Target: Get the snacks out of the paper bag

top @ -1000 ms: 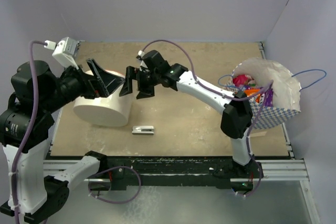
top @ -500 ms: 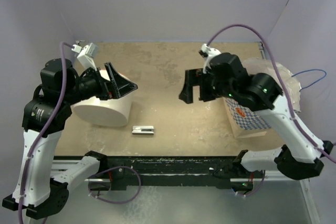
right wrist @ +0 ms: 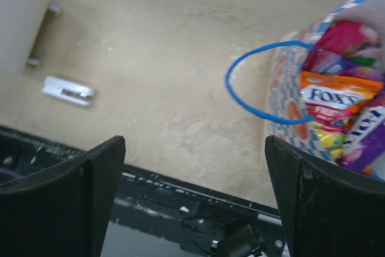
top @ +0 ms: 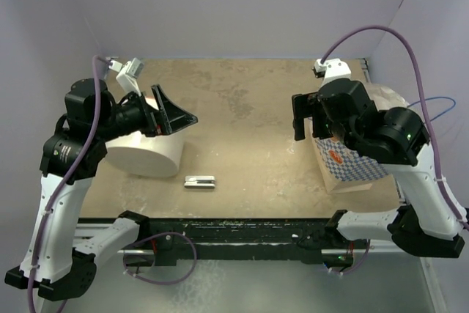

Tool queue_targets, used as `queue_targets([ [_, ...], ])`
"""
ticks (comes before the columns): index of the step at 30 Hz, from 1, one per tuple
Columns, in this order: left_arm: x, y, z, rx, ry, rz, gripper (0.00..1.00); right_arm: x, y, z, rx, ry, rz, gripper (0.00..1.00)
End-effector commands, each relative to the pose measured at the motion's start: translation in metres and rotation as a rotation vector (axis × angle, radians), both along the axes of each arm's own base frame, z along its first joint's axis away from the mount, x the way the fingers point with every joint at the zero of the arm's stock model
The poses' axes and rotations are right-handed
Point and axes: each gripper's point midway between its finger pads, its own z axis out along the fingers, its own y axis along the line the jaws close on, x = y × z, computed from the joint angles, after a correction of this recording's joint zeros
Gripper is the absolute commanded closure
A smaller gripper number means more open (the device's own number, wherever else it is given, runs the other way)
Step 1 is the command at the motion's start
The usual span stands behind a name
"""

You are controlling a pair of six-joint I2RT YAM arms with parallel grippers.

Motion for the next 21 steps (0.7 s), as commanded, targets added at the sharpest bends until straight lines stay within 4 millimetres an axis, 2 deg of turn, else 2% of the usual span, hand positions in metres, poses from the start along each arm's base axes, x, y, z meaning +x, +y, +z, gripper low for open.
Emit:
queue_targets([
  [1, -0.012, 0.005, 0.019, -0.002, -0.074, 0.002, 0.01, 0.021, -0.041, 0.011, -0.150, -0.123, -0.206, 0.00],
  [4, -0.016, 0.007, 0.021, 0.002, -0.079, 0.002, 0.01, 0.031, -0.046, -0.002, -0.295, -0.122, -0.209, 0.00],
  [6, -0.020, 0.008, 0.023, 0.005, -0.088, 0.002, 0.01, 0.037, -0.046, -0.012, -0.405, -0.101, -0.173, 0.08],
  [8, -0.022, 0.010, 0.021, 0.013, -0.089, 0.005, 0.01, 0.040, -0.039, -0.019, -0.442, -0.092, -0.099, 0.13],
  [12, -0.025, 0.012, 0.019, 0.024, -0.085, 0.009, 0.01, 0.046, -0.040, -0.024, -0.512, -0.097, -0.079, 0.13],
  [14, -0.027, 0.011, 0.020, 0.019, -0.085, 0.001, 0.01, 0.049, -0.041, -0.038, -0.602, -0.066, -0.051, 0.16],
  [15, -0.028, 0.011, 0.020, 0.017, -0.084, 0.000, 0.01, 0.052, -0.048, -0.043, -0.673, -0.063, -0.078, 0.17],
  [17, -0.030, 0.013, 0.020, 0.021, -0.084, 0.003, 0.01, 0.059, -0.052, -0.047, -0.737, -0.082, -0.113, 0.21],
  [19, -0.031, 0.014, 0.019, 0.029, -0.082, 0.009, 0.01, 0.059, -0.052, -0.043, -0.729, -0.085, -0.127, 0.26],
  [21, -0.032, 0.015, 0.016, 0.035, -0.072, 0.010, 0.01, 0.061, -0.050, -0.035, -0.707, -0.099, -0.140, 0.36],
])
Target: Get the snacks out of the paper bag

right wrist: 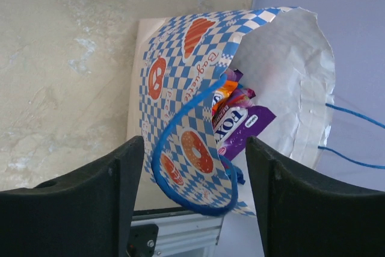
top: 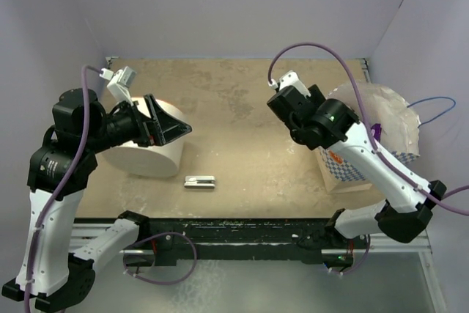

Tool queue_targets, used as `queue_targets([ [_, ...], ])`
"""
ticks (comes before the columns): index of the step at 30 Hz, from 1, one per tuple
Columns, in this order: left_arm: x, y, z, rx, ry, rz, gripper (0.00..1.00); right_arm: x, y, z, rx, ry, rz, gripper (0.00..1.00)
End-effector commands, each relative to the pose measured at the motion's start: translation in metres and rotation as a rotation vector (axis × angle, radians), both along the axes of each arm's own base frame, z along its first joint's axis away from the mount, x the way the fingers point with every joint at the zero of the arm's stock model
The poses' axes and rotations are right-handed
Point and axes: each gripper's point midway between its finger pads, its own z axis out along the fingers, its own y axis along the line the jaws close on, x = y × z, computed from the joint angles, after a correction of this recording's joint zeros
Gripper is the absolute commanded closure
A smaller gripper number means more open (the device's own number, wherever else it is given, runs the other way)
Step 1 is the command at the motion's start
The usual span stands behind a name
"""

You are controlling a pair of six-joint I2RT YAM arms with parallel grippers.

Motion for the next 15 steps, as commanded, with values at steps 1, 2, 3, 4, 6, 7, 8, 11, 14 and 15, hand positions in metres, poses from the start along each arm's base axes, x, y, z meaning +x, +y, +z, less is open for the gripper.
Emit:
queue_targets([
  [1, -0.007, 0.004, 0.011, 0.012, -0.053, -0.002, 0.01, 0.010, -0.005, 0.028, -0.016, -0.104, -0.040, 0.45],
  [2, -0.007, 0.004, 0.010, 0.014, -0.049, -0.002, 0.01, 0.013, -0.003, 0.032, -0.007, -0.117, -0.041, 0.57],
  [3, -0.007, 0.004, 0.010, 0.015, -0.049, -0.002, 0.01, 0.016, 0.001, 0.035, 0.014, -0.132, -0.041, 0.71],
  [4, -0.007, 0.004, 0.009, 0.014, -0.048, -0.003, 0.01, 0.018, 0.009, 0.034, 0.041, -0.118, -0.033, 0.82],
  [6, -0.009, 0.004, 0.011, 0.013, -0.052, -0.006, 0.01, 0.021, 0.027, 0.029, 0.109, -0.071, -0.006, 1.00],
  [7, -0.009, 0.004, 0.010, 0.014, -0.050, -0.007, 0.01, 0.022, 0.040, 0.024, 0.155, -0.038, 0.013, 1.00],
  [8, -0.009, 0.004, 0.010, 0.014, -0.051, -0.008, 0.01, 0.023, 0.052, 0.020, 0.196, -0.009, 0.029, 1.00],
  [11, -0.010, 0.003, 0.010, 0.014, -0.042, -0.016, 0.01, 0.026, 0.088, 0.010, 0.303, 0.054, 0.055, 1.00],
  [14, -0.011, 0.003, 0.011, 0.016, -0.044, -0.018, 0.01, 0.028, 0.130, 0.007, 0.453, 0.101, 0.077, 1.00],
  [15, -0.012, 0.004, 0.011, 0.017, -0.045, -0.016, 0.01, 0.027, 0.147, 0.008, 0.514, 0.120, 0.094, 1.00],
])
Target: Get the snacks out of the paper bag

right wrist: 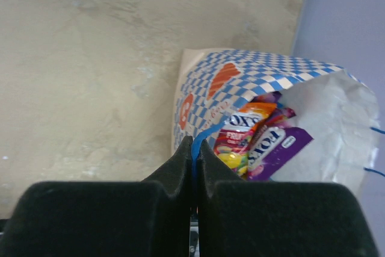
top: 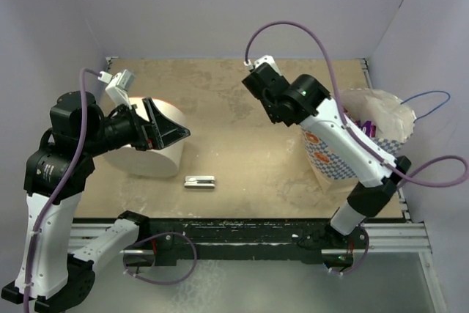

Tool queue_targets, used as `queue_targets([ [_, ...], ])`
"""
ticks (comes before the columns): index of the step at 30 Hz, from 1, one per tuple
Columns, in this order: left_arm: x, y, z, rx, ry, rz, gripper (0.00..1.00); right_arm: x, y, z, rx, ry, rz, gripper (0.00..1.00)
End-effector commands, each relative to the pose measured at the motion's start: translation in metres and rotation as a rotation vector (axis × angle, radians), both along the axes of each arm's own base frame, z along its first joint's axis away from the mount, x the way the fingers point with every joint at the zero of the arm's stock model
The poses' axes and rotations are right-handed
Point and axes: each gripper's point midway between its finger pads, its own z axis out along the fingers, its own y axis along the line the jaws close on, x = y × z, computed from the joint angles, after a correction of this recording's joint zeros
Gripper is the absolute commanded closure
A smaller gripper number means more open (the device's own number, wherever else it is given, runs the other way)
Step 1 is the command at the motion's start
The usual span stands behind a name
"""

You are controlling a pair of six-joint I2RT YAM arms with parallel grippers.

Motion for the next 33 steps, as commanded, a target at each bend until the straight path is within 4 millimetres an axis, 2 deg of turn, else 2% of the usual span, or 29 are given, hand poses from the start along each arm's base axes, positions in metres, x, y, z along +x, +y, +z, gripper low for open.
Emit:
queue_targets([
  [1, -0.005, 0.001, 0.015, 0.000, -0.063, -0.017, 0.01, -0.003, 0.086, 0.007, 0.369, 0.059, 0.067, 1.00],
  [4, -0.005, 0.002, 0.016, 0.007, -0.066, -0.011, 0.01, -0.004, 0.138, 0.014, 0.561, 0.102, 0.115, 1.00],
  [8, -0.005, 0.005, 0.018, 0.015, -0.073, 0.005, 0.01, -0.003, 0.207, 0.032, 0.826, 0.162, 0.186, 1.00],
  [11, -0.007, 0.008, 0.020, 0.026, -0.080, 0.019, 0.01, -0.006, 0.252, 0.048, 1.002, 0.218, 0.252, 1.00],
  [13, -0.008, 0.011, 0.020, 0.034, -0.082, 0.030, 0.01, -0.006, 0.270, 0.055, 1.091, 0.240, 0.269, 1.00],
  [16, -0.010, 0.014, 0.021, 0.040, -0.084, 0.046, 0.01, -0.006, 0.285, 0.062, 1.175, 0.270, 0.266, 1.00],
  [17, -0.011, 0.015, 0.022, 0.040, -0.086, 0.052, 0.01, -0.007, 0.287, 0.064, 1.189, 0.276, 0.264, 0.99],
  [19, -0.012, 0.016, 0.022, 0.040, -0.087, 0.060, 0.01, -0.011, 0.289, 0.068, 1.197, 0.290, 0.290, 0.89],
  [23, -0.010, 0.017, 0.020, 0.033, -0.078, 0.075, 0.01, -0.012, 0.271, 0.077, 1.155, 0.247, 0.314, 0.52],
  [25, -0.007, 0.016, 0.020, 0.020, -0.075, 0.088, 0.01, -0.012, 0.253, 0.082, 1.115, 0.207, 0.314, 0.37],
  [28, 0.002, 0.013, 0.018, -0.012, -0.069, 0.101, 0.01, -0.008, 0.216, 0.083, 1.035, 0.127, 0.268, 0.19],
  [32, 0.025, 0.000, 0.013, -0.064, -0.017, 0.098, 0.01, -0.009, 0.168, 0.089, 0.934, 0.012, 0.270, 0.01],
  [33, 0.028, -0.006, 0.015, -0.086, -0.001, 0.073, 0.01, -0.009, 0.156, 0.091, 0.912, -0.013, 0.264, 0.00],
])
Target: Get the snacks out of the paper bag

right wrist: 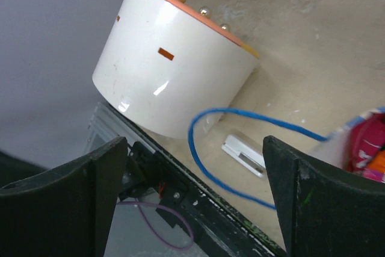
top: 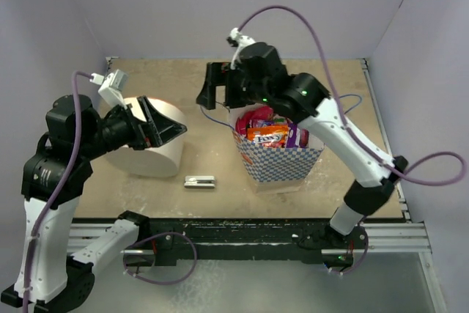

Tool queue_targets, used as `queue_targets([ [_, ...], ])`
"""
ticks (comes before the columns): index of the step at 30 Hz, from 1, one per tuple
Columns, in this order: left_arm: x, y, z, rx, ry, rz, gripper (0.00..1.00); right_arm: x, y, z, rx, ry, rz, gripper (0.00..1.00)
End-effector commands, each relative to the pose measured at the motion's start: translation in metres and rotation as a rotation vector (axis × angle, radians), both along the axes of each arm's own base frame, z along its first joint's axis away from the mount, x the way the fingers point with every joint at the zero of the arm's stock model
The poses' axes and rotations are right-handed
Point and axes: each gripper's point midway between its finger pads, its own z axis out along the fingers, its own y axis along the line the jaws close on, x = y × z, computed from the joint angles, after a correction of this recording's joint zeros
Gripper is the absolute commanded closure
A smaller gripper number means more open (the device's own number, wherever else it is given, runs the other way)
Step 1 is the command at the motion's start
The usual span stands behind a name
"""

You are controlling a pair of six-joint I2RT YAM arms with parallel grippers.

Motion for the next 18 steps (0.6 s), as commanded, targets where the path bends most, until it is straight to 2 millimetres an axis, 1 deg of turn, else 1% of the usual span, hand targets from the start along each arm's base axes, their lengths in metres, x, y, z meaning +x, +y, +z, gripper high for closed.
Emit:
queue_targets([
  [1, 0.032, -0.023, 0.012, -0.106, 0.020, -0.033, 0.01, 0.001, -0.063, 0.034, -0.065, -0.185, -0.076, 0.01],
  [3, 0.042, -0.030, 0.011, -0.143, 0.047, -0.041, 0.01, 0.001, -0.079, 0.034, -0.102, -0.214, -0.095, 0.01],
  [6, 0.055, -0.041, 0.003, -0.194, 0.092, -0.065, 0.01, 0.006, -0.106, 0.033, -0.163, -0.230, -0.183, 0.01],
  [7, 0.059, -0.047, -0.001, -0.212, 0.117, -0.089, 0.01, 0.007, -0.114, 0.035, -0.169, -0.235, -0.208, 0.00],
  [8, 0.062, -0.053, -0.007, -0.231, 0.152, -0.115, 0.00, 0.008, -0.120, 0.036, -0.178, -0.238, -0.227, 0.01],
  [10, 0.073, -0.062, -0.015, -0.270, 0.193, -0.136, 0.02, 0.007, -0.129, 0.039, -0.178, -0.248, -0.251, 0.01],
  [13, 0.086, -0.067, -0.020, -0.309, 0.186, -0.139, 0.02, 0.001, -0.138, 0.038, -0.175, -0.255, -0.261, 0.01],
  [14, 0.091, -0.069, -0.024, -0.313, 0.195, -0.140, 0.03, -0.002, -0.142, 0.035, -0.175, -0.253, -0.269, 0.01],
  [16, 0.097, -0.075, -0.039, -0.319, 0.247, -0.153, 0.09, -0.008, -0.151, 0.024, -0.186, -0.237, -0.288, 0.00],
  [18, 0.101, -0.082, -0.049, -0.328, 0.276, -0.165, 0.19, -0.015, -0.163, 0.021, -0.188, -0.232, -0.305, 0.00],
])
